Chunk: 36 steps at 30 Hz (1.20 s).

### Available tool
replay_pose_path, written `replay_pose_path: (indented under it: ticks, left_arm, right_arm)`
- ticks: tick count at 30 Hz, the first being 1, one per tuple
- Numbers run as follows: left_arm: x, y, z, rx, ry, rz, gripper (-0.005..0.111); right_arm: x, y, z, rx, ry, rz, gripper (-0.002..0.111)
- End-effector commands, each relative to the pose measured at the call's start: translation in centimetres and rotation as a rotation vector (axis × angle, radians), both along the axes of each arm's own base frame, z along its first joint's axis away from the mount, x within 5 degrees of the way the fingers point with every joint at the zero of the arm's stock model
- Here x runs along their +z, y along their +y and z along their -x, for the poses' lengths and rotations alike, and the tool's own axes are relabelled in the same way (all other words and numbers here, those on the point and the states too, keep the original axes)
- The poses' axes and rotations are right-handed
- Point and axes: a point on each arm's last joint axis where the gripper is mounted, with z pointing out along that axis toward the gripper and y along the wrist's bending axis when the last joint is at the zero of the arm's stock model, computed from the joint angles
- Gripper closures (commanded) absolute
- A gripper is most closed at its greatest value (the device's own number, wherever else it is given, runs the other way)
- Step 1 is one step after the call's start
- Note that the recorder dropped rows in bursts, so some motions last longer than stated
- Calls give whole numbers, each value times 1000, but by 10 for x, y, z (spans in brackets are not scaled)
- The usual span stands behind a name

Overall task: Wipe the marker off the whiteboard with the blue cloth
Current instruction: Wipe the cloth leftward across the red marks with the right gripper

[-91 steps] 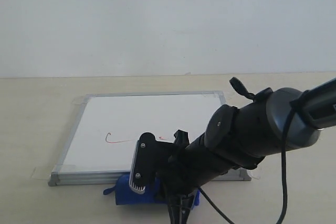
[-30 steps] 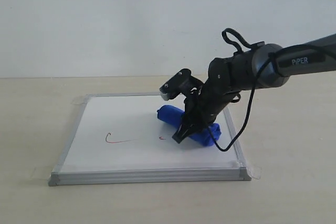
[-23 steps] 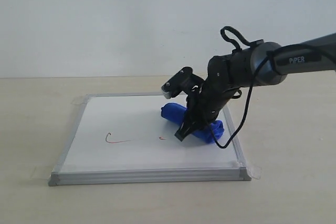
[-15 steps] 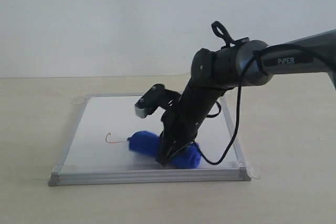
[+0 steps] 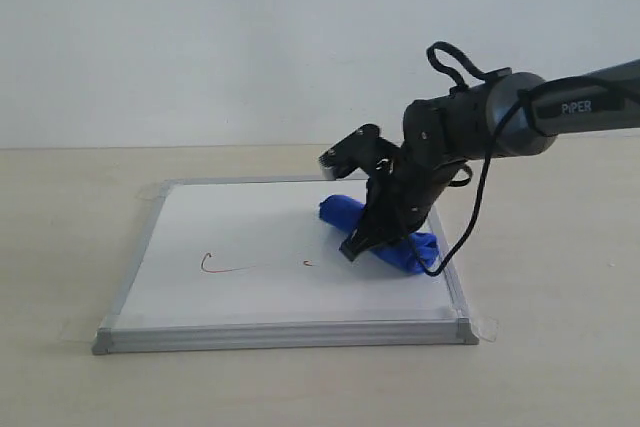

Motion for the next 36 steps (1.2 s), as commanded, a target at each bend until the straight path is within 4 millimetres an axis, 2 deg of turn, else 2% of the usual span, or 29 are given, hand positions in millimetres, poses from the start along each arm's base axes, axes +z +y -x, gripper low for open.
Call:
replay_pose_path:
  ticks: [1, 7, 12, 15, 17, 20, 23, 30, 33, 36]
  left_arm:
    - [0, 0, 0, -4, -8, 4, 103]
    - [0, 0, 0, -4, -8, 4, 103]
    - [0, 0, 0, -4, -8, 4, 103]
    - [0, 0, 0, -4, -8, 4, 103]
    - [0, 0, 0, -4, -8, 4, 103]
    - [0, 0, 0, -4, -8, 4, 103]
    - [0, 0, 0, -4, -8, 4, 103]
    - [0, 0, 0, -4, -8, 4, 103]
    - [0, 0, 0, -4, -8, 4, 103]
    - [0, 0, 0, -4, -8, 4, 103]
  right_arm:
    - [-6, -10, -7, -90, -21, -15, 108]
    - [-11, 19, 21, 105, 137, -21, 108]
    - [-8, 42, 48, 281, 344, -175, 108]
    - [-4, 49, 57, 392, 391, -252, 108]
    - [-5, 47, 48, 365, 312, -234, 108]
    - [-11, 41, 26, 202, 131, -158, 108]
    - [-13, 33, 10, 131, -11, -61, 108]
    - [-2, 30, -20, -11, -147, 11, 108]
    - [-9, 39, -21, -22, -103, -9, 108]
    - [-19, 53, -8, 67, -14, -1, 108]
